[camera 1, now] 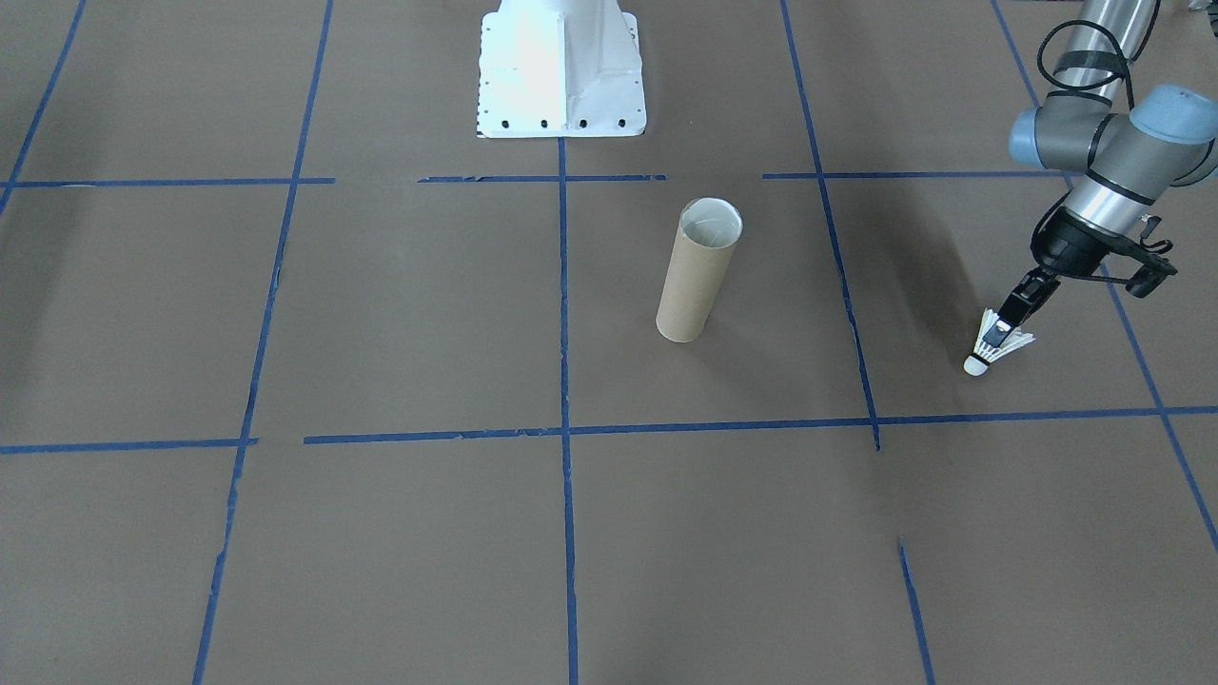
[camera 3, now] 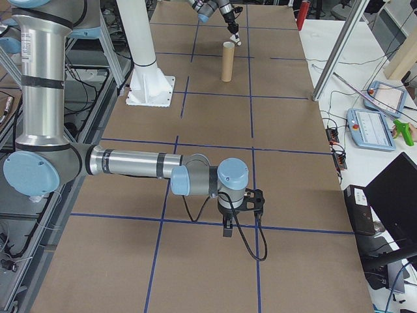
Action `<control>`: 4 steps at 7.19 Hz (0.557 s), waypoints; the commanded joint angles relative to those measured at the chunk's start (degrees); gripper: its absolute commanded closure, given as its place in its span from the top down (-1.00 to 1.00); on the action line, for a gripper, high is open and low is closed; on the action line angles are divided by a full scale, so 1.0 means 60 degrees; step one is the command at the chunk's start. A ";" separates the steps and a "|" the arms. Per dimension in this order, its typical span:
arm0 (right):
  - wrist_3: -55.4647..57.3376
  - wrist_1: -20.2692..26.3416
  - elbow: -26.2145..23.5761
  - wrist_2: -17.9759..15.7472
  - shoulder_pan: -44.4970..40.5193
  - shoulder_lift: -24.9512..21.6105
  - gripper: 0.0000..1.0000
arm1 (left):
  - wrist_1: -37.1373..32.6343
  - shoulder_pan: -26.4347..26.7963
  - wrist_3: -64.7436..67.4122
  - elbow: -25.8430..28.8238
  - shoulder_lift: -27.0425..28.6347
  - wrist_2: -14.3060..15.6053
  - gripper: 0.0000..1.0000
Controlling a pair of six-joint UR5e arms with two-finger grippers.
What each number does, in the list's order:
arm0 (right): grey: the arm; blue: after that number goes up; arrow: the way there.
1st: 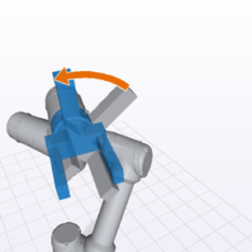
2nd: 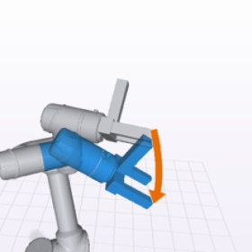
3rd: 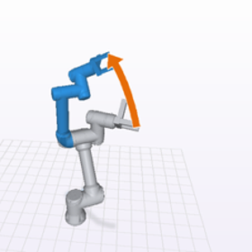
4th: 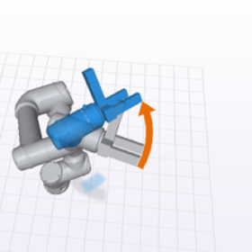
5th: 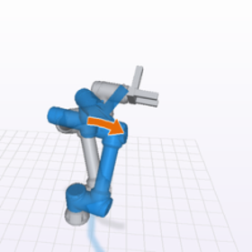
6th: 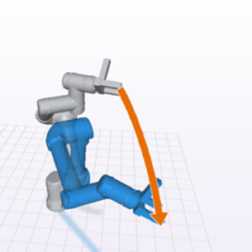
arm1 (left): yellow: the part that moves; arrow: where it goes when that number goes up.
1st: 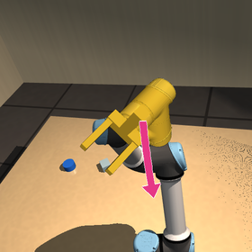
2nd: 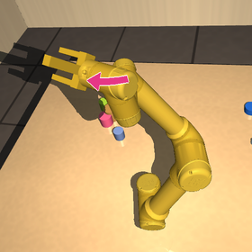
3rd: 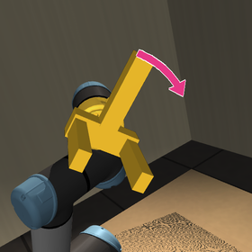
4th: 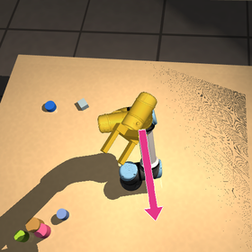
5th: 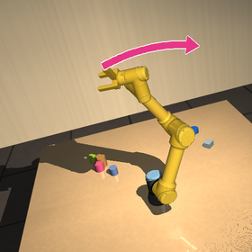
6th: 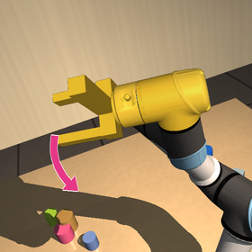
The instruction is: Collect badminton balls into bucket
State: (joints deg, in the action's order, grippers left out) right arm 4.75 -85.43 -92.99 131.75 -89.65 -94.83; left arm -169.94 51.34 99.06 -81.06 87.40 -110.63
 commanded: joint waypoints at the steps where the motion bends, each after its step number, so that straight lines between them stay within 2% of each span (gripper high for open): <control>1: 0.0000 0.0000 0.0000 0.0000 0.0000 0.0000 1.00 | 0.0081 0.0056 -0.0031 -0.0535 -0.0021 -0.1792 -1.00; 2: 0.0000 0.0000 0.0000 0.0000 0.0000 0.0000 1.00 | 0.0284 0.0506 -0.0031 -0.1161 -0.0064 -0.2662 -1.00; 3: 0.0000 0.0000 0.0000 0.0000 0.0000 0.0000 1.00 | 0.1214 0.1178 -0.0045 -0.1820 -0.0065 -0.3584 -1.00; 4: 0.0000 0.0000 0.0000 0.0000 0.0000 0.0000 1.00 | 0.2355 0.1272 -0.0089 -0.2812 0.0008 -0.4144 -1.00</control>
State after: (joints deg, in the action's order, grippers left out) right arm 4.75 -85.43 -92.99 131.75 -89.65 -94.83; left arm -162.91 56.94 98.75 -91.68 87.16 -130.25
